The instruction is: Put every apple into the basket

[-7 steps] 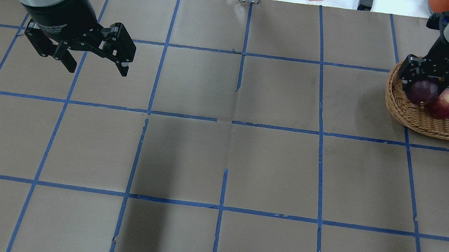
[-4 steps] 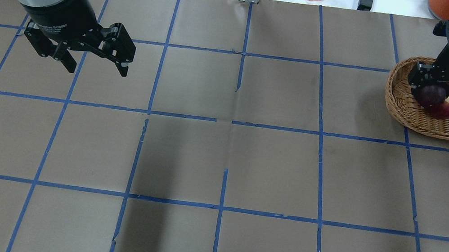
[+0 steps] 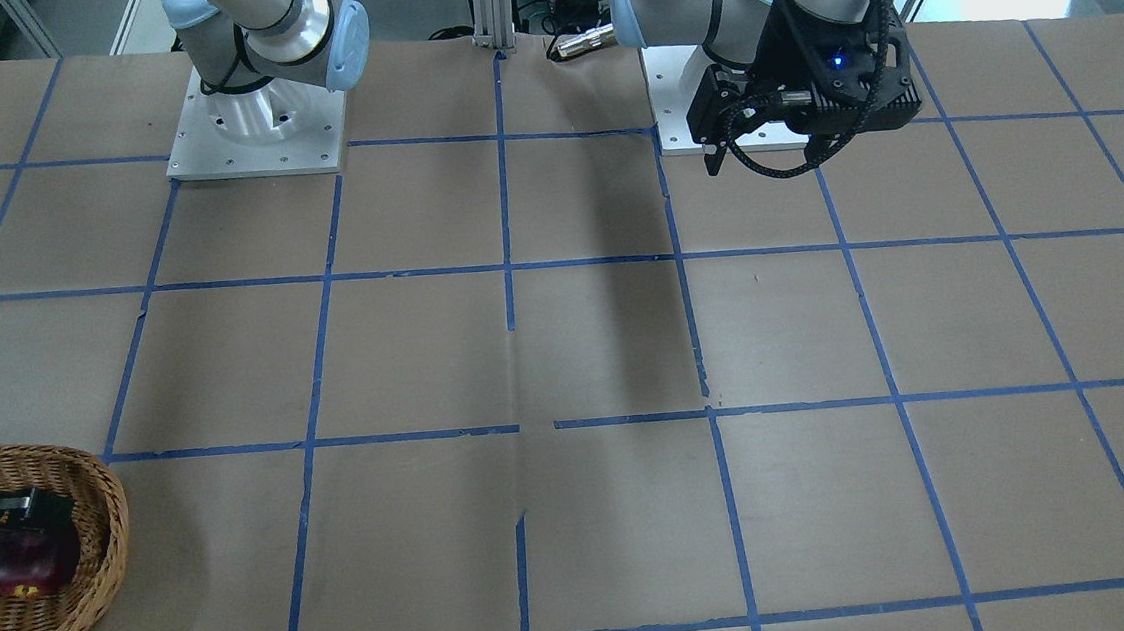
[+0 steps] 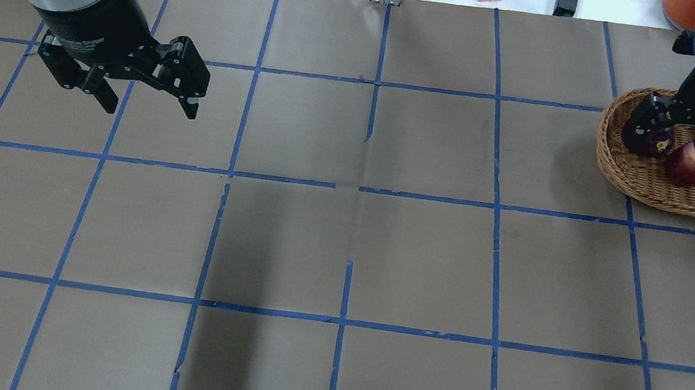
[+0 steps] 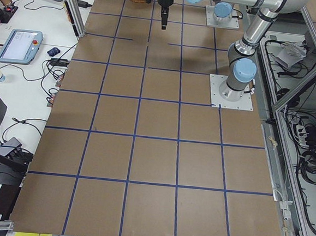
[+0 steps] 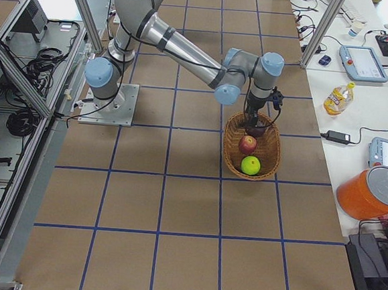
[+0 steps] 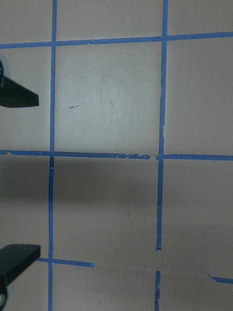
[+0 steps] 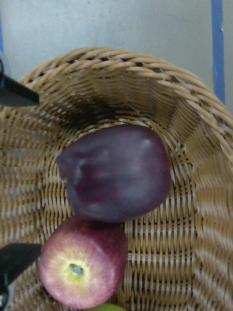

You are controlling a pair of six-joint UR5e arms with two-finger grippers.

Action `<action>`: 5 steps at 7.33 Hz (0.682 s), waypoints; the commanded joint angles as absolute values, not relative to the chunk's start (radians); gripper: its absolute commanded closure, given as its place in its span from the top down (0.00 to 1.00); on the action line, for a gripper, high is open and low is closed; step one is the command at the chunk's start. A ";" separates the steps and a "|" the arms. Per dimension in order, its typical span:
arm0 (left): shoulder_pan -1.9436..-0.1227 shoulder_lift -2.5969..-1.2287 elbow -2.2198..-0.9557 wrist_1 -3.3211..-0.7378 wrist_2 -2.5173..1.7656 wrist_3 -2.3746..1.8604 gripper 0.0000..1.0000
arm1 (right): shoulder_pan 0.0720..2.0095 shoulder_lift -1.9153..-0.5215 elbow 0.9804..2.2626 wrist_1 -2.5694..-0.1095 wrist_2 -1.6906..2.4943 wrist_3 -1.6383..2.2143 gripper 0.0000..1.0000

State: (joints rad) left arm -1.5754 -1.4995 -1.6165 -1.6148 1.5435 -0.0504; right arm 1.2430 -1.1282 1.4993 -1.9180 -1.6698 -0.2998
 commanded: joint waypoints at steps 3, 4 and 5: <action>-1.574 -1.500 -1.614 -1.617 1.551 -0.057 1.00 | 1.477 -1.435 1.532 -1.582 -1.561 -0.062 1.00; -1.574 -1.502 -1.614 -1.615 1.551 -0.057 1.00 | 1.529 -1.500 1.584 -1.582 -1.556 -0.055 1.00; -1.574 -1.499 -1.615 -1.617 1.551 -0.057 1.00 | 1.557 -1.564 1.633 -1.566 -1.555 -0.010 1.00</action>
